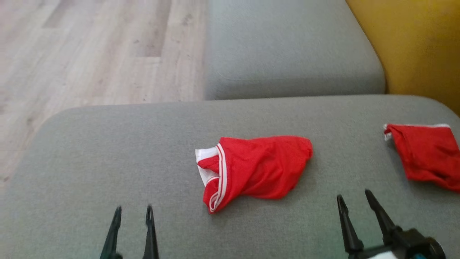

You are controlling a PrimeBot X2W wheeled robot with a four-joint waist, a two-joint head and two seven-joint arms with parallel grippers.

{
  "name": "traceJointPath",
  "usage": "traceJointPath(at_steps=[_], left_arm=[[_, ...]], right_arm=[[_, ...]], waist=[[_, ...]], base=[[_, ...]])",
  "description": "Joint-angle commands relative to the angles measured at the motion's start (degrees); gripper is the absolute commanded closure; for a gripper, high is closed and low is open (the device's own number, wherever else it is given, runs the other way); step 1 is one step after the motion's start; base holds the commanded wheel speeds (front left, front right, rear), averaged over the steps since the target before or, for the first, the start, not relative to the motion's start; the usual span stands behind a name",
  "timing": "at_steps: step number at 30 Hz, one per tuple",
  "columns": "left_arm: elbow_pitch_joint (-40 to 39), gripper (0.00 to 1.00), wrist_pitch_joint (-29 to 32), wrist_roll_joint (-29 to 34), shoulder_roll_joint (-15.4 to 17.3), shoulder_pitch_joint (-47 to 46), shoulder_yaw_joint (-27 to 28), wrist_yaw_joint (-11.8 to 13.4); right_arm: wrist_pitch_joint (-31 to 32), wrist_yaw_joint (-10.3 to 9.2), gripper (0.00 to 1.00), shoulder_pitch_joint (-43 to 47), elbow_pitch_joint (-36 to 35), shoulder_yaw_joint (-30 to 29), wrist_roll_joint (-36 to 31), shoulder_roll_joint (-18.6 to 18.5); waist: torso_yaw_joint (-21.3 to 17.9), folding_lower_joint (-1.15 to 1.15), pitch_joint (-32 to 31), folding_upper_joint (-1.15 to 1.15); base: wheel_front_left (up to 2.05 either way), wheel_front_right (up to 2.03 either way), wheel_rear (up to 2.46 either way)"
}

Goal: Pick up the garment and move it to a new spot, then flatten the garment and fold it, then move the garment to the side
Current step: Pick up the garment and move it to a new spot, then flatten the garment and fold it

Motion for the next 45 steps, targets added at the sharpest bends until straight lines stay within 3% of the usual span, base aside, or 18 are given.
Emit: traceJointPath(at_steps=[1,10,33,45], left_arm=[[-2.7,0.0,-0.4,1.0,-0.1,-1.4,2.5,0.0],[-6.0,0.0,-0.4,2.7,-2.1,4.6,5.5,-1.1],[-4.3,0.0,-0.4,6.1,-3.3,4.7,6.5,-3.3],[4.8,0.0,-0.4,5.9,-3.6,-2.4,1.5,-6.9]], right_arm=[[-0.6,-0.04,0.0,-1.2,-2.4,0.8,-0.4,0.0],[-0.6,-0.04,0.0,2.3,-4.1,0.4,0.3,0.2],[-0.6,-0.04,0.0,1.8,-3.6,1.4,2.3,0.3],[-0.6,-0.04,0.0,0.0,-3.7,4.4,2.9,0.3]], waist=[[1.0,0.01,-1.1,-0.01],[1.9,0.01,-2.1,-0.01],[1.6,0.01,-1.4,-0.01],[-0.6,0.01,1.8,-0.01]], base=[[0.0,0.0,0.0],[0.0,0.0,0.0],[0.0,0.0,0.0],[0.0,0.0,0.0]])
